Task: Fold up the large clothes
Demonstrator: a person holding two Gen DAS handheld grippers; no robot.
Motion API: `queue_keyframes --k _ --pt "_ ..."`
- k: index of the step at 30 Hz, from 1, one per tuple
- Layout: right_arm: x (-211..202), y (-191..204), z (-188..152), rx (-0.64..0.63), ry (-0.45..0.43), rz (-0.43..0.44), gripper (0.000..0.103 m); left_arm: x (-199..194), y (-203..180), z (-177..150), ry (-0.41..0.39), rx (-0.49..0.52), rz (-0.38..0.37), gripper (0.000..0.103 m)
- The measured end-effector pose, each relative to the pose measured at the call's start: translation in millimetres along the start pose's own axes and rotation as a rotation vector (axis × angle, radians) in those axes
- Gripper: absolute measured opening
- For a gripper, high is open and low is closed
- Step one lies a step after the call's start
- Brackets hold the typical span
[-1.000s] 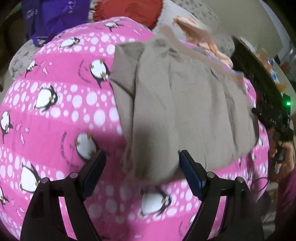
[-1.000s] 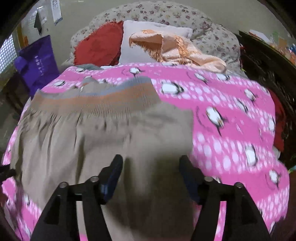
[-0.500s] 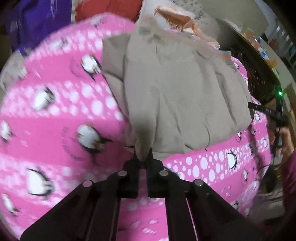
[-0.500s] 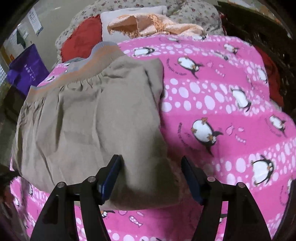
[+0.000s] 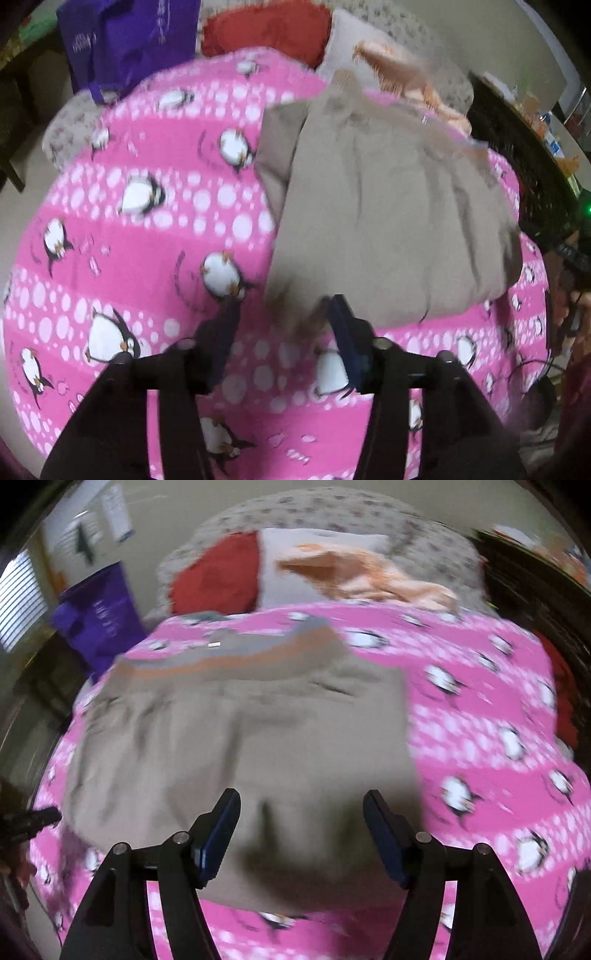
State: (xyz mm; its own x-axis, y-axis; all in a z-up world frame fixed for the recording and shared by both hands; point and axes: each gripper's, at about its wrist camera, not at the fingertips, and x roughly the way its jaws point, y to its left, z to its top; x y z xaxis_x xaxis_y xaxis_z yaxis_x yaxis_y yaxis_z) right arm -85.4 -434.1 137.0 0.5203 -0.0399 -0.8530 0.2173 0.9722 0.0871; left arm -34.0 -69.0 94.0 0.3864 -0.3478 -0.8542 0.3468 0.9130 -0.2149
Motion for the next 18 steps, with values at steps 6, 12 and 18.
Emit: queue_keyframes --k 6,12,18 --pt "42.9 64.7 18.1 -0.126 0.010 0.003 0.068 13.9 -32.8 18.8 -0.056 0.077 0.076 0.064" --pt "74.2 89.7 39.4 -0.147 0.003 -0.025 0.068 46.1 -49.9 22.8 -0.035 0.136 0.138 0.064" --pt "115.0 78.1 50.7 -0.094 0.058 -0.044 0.069 61.5 -43.8 23.3 -0.009 0.106 0.137 0.064"
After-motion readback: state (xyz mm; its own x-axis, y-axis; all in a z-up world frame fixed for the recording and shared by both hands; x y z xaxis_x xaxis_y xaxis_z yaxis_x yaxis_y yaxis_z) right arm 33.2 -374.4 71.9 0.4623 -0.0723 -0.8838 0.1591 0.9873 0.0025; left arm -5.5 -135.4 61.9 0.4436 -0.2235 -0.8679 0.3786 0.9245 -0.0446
